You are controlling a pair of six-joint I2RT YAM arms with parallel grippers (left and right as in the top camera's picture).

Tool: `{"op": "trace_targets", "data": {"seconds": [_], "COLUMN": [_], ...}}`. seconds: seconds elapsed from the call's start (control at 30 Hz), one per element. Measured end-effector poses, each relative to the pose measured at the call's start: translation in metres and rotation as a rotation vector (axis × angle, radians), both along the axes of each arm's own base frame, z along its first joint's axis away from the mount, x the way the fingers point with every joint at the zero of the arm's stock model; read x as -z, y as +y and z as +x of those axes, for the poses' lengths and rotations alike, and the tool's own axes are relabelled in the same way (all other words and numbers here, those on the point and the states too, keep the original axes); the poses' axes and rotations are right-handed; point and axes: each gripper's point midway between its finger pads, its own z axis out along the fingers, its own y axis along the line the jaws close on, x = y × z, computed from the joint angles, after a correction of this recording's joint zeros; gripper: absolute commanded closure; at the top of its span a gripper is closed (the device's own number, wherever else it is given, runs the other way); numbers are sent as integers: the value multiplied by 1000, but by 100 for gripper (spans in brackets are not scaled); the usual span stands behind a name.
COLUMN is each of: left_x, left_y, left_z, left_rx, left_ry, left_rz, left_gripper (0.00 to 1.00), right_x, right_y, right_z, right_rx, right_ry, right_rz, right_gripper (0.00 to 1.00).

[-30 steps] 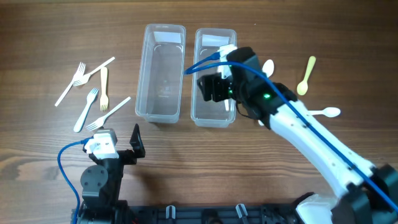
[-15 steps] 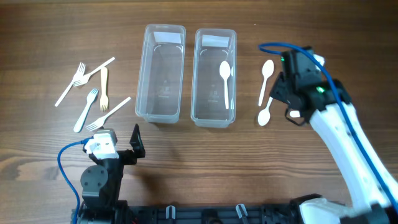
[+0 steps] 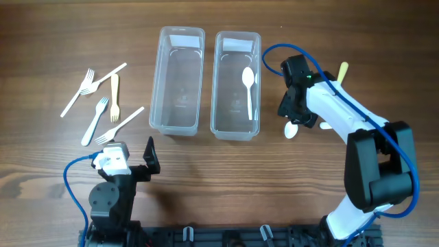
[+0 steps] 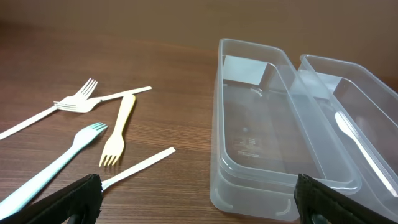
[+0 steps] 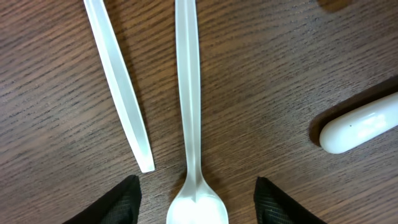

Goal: Pack container
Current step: 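Grasp another white spoon with the right gripper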

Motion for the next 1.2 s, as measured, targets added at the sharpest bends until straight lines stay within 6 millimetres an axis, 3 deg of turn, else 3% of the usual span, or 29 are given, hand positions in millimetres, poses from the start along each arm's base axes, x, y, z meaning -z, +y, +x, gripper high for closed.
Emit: {"op": "trace_targets", "data": {"seconds": [0.3,0.4,0.43,0.47,0.53,0.7,0.8,0.83,0.87,1.13,1.2], "left_x": [0,0,0,0,0,0,0,0,0,0,0], "left_y": [0,0,0,0,0,0,0,0,0,0,0], "left_z": [0,0,0,0,0,0,0,0,0,0,0], "left_rx": [0,0,0,0,0,0,0,0,0,0,0], "left_ry": [0,0,0,0,0,0,0,0,0,0,0], "left_rz": [0,0,0,0,0,0,0,0,0,0,0], "left_gripper": [0,0,0,0,0,0,0,0,0,0,0], "right_x": [15,18,18,19,19,19,20,20,20,20,11], "right_y": [-21,-13,-11,-10,-9,-9,-9,-10,-10,-14,-17], "right_z": [-5,2,2,1,1,-4,-9,-10,-13,-28,-34], "right_rx": [4,-97,-113,-130,-144,-136,-128,-121,-120,-128,-150], "right_ry": [16,-2,1,4,7,25,45,50,60,125,141], "right_rz": [18,64,72,79,82,88,87,87,86,72,54], "right_gripper": [45,45,53,70,87,90,74,93,96,96,96]}}
